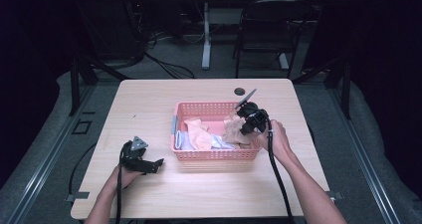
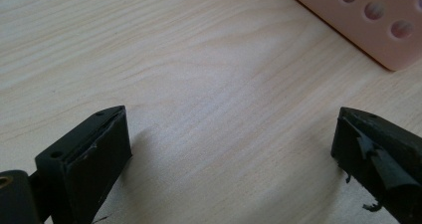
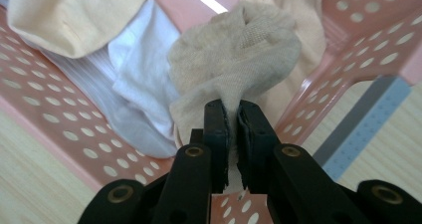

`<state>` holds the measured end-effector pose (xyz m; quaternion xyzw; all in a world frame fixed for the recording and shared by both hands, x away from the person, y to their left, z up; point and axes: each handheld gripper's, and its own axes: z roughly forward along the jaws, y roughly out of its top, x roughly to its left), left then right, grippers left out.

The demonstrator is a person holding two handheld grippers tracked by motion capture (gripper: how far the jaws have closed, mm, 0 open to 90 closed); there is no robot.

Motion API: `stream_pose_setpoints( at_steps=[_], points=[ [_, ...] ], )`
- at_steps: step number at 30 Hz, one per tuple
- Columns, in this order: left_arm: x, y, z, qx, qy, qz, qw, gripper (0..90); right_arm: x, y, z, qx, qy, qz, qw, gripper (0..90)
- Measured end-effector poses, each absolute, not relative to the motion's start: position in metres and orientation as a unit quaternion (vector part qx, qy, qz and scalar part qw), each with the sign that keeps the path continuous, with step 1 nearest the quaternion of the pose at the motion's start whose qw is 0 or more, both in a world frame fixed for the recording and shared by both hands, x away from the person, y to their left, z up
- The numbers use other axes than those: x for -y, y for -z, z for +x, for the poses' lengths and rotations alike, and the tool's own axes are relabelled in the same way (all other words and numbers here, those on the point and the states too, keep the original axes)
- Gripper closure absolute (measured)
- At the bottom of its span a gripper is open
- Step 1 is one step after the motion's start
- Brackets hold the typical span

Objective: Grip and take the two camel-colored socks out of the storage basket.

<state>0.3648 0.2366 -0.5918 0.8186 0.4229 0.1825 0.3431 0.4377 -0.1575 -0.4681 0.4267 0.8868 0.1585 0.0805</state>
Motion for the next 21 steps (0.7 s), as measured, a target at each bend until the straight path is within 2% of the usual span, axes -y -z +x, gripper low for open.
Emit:
stream_pose_setpoints(
  at_steps=[21],
  points=[
    [-0.237, 0.592, 0.365, -0.423, -0.182, 0.819, 0.343, 1.9, 0.17, 0.411, 0.43, -0.878, -0.216, 0.414, 0.109, 83.5]
  ],
)
